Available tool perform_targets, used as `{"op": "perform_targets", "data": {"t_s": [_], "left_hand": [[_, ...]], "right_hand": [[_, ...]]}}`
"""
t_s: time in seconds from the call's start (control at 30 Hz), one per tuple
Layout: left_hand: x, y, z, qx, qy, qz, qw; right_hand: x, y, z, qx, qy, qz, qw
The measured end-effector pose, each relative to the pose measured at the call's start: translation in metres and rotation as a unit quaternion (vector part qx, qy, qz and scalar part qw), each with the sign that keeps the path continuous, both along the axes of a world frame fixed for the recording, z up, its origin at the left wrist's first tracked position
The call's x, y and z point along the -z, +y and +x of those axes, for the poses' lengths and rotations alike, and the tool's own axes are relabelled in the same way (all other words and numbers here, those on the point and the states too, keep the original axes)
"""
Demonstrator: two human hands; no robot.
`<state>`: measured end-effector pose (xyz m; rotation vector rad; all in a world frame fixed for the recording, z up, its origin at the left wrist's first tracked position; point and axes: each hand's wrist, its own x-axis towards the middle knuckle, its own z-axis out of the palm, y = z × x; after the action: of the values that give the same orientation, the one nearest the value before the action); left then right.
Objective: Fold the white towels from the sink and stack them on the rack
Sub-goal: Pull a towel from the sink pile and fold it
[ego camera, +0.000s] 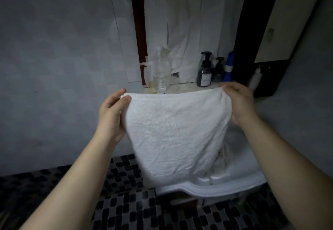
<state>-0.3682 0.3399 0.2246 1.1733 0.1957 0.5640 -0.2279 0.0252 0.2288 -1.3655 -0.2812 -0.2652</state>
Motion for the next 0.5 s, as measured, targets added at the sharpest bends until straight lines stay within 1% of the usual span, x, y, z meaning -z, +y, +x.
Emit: {"op": "perform_targets", "data": {"t_s": [0.13,0.2,0.37,0.43,0.5], "left_hand": [[0.04,-0.006,-0.016,0.001,0.054,-0.038,0.998],[0.062,-0.009,-0.023,0.005,0.078,-0.053,0.996],[0.11,-0.018,-0.048,0.064,0.128,-0.12,0.982],[0.123,-0.02,-0.05,0.082,0.149,-0.122,0.978],[0.136,-0.021,-0.046,0.07,0.168,-0.114,0.977]], "right_hand": [[0.039,-0.005,-0.015,-0.011,0.052,0.001,0.999],[0.059,-0.008,-0.024,-0.008,0.074,-0.014,0.997],[0.096,-0.023,-0.043,0.004,0.09,-0.028,0.996],[0.112,-0.027,-0.044,0.0,0.11,-0.038,0.993],[0.129,-0.028,-0.039,0.003,0.134,-0.044,0.99]]}}
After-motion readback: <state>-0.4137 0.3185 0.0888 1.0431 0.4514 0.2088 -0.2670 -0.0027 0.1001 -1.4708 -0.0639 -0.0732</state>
